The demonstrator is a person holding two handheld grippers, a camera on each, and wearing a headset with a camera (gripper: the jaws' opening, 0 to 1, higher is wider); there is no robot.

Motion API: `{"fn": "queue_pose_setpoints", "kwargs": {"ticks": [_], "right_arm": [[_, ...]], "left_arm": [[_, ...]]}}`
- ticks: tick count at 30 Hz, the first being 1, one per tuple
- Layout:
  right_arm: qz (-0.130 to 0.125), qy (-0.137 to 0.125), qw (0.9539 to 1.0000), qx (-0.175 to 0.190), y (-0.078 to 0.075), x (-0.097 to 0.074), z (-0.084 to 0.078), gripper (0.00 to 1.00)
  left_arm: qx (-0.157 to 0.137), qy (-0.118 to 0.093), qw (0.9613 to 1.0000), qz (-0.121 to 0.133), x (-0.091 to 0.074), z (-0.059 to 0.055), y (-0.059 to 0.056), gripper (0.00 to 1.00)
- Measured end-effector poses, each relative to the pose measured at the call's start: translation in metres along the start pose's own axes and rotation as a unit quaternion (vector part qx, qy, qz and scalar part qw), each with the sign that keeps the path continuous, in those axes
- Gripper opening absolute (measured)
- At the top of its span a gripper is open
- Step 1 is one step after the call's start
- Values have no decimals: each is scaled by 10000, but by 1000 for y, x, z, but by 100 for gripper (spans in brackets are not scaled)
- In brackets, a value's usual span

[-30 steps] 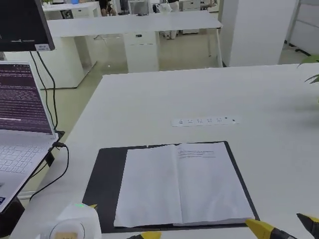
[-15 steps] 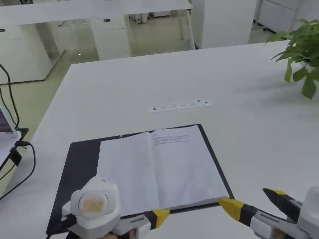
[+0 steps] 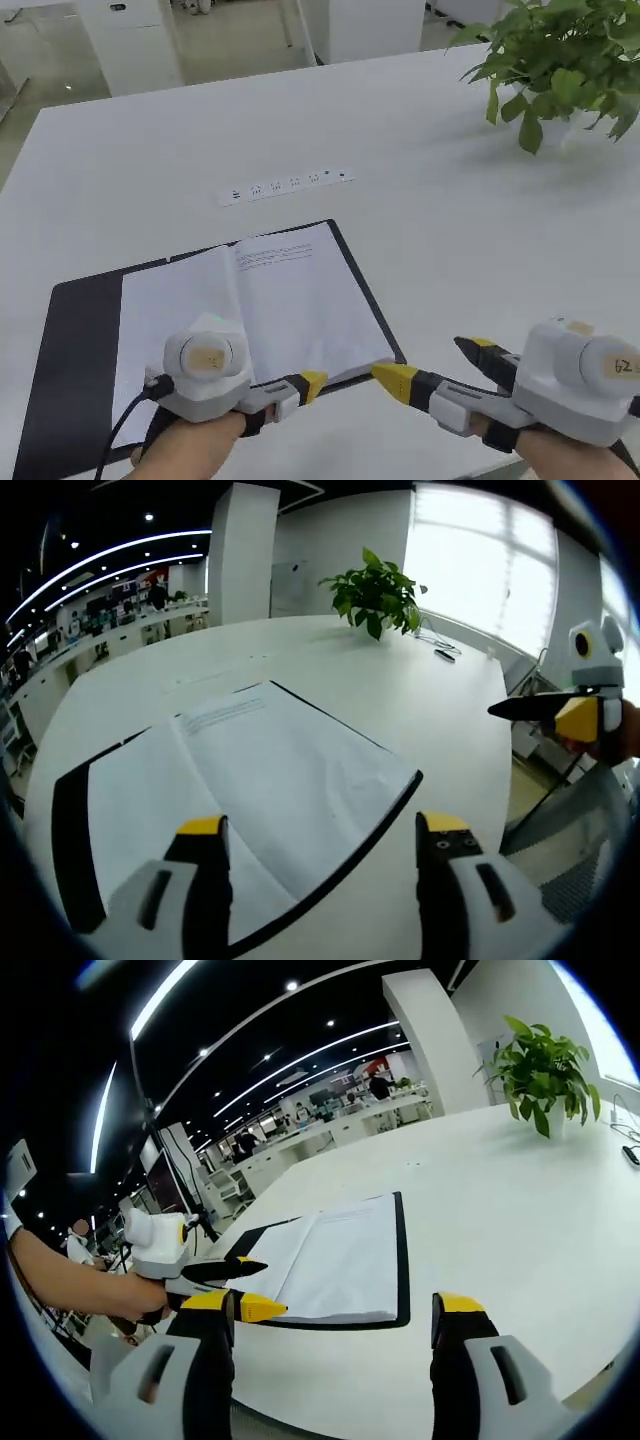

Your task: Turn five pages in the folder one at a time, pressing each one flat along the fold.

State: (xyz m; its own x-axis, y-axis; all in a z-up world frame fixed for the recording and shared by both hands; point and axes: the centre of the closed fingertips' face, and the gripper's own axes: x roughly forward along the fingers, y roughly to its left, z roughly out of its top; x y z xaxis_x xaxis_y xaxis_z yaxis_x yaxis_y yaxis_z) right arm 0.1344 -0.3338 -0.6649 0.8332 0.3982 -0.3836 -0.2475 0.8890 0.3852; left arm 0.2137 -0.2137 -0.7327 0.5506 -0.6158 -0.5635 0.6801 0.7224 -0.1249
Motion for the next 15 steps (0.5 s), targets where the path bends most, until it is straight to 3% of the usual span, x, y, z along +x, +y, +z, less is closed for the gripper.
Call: {"fn": "queue_pose_setpoints", "kwargs": {"ticks": [7, 15], "right_arm": [[-34, -30, 10000, 77, 0, 0, 2, 79], [4, -25, 10000, 52, 0, 3, 4, 78]], "left_arm": [[11, 10, 10000, -72, 33, 2, -13, 69], [-26, -17, 10000, 33, 57, 3, -21, 65]]}}
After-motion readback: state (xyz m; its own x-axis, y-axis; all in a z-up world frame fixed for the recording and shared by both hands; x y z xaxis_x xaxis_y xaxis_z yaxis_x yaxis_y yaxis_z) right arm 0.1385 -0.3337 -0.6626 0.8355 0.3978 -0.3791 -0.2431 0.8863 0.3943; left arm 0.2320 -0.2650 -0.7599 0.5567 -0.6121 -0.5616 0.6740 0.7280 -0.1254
